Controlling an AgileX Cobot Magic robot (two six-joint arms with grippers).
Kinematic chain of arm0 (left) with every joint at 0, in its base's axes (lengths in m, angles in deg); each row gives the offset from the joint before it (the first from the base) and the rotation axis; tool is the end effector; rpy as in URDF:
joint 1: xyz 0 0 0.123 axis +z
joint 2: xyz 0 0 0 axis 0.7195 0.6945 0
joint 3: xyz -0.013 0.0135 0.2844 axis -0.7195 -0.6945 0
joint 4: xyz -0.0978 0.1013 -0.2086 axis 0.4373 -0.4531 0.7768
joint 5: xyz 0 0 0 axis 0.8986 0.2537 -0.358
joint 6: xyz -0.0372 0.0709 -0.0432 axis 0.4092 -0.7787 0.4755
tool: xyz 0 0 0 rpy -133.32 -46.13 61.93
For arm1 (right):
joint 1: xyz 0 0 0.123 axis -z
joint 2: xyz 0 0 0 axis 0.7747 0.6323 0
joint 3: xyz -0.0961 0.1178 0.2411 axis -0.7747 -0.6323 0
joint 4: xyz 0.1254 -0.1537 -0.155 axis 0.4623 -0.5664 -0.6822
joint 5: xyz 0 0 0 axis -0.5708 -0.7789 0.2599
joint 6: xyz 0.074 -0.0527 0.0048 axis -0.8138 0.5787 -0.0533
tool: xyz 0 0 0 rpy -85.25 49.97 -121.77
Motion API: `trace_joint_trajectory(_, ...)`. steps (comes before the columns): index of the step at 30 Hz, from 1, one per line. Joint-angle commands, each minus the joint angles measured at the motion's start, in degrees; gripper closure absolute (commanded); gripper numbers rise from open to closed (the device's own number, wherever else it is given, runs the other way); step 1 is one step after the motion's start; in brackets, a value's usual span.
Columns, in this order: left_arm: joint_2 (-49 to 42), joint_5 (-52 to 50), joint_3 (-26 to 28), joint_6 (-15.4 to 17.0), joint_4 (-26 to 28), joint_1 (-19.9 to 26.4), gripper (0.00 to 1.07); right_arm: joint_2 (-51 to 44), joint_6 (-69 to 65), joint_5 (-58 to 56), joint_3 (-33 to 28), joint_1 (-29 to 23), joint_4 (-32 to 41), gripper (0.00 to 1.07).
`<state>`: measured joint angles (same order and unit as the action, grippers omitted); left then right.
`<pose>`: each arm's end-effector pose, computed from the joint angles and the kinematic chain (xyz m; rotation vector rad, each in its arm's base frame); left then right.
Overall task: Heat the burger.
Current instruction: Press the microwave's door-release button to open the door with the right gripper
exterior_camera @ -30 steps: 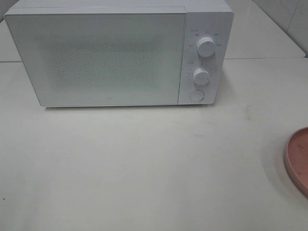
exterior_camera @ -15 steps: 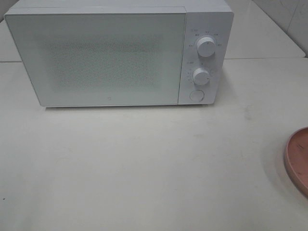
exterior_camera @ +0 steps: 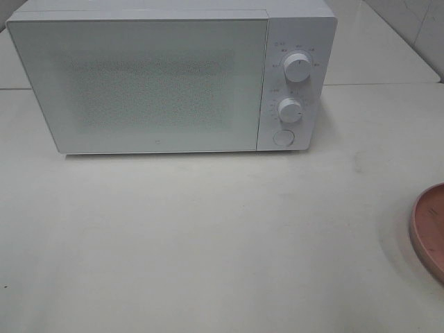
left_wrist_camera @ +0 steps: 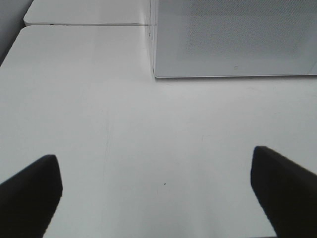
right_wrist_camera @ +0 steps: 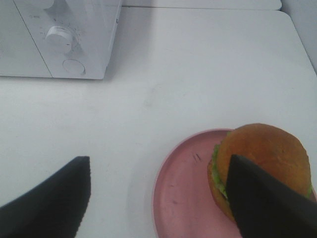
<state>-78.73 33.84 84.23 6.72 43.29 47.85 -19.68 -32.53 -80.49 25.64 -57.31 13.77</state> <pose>-0.0049 -0.0119 0.2797 0.0476 2.0098 -0.1122 0.1040 0.0058 0.2856 -0.0480 2.0905 0.0185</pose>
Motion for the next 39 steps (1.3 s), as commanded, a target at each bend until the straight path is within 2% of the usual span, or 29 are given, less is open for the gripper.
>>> trace_joint_trajectory(1,-0.46,-0.17,-0.23,0.23,0.17,0.23,0.09,1.32,-0.23,2.98,-0.17,0.34,0.11,0.34)
trace_joint_trajectory(6,-0.46,-0.17,-0.23,0.23,0.17,0.23,0.09,7.79,-0.23,12.2,-0.17,0.34,0.11,0.34)
trace_joint_trajectory(35,-0.46,-0.17,-0.23,0.23,0.17,0.23,0.09,32.72,-0.11,43.77,-0.17,0.34,0.23,0.34)
trace_joint_trajectory(38,-0.46,-0.17,-0.23,0.23,0.17,0.23,0.09,34.72,-0.06,50.31,-1.6,0.29,0.23,0.34)
trace_joint_trajectory(39,-0.46,-0.17,-0.23,0.23,0.17,0.23,0.09,35.75,0.17,56.89,-3.72,-0.34,1.72,0.34)
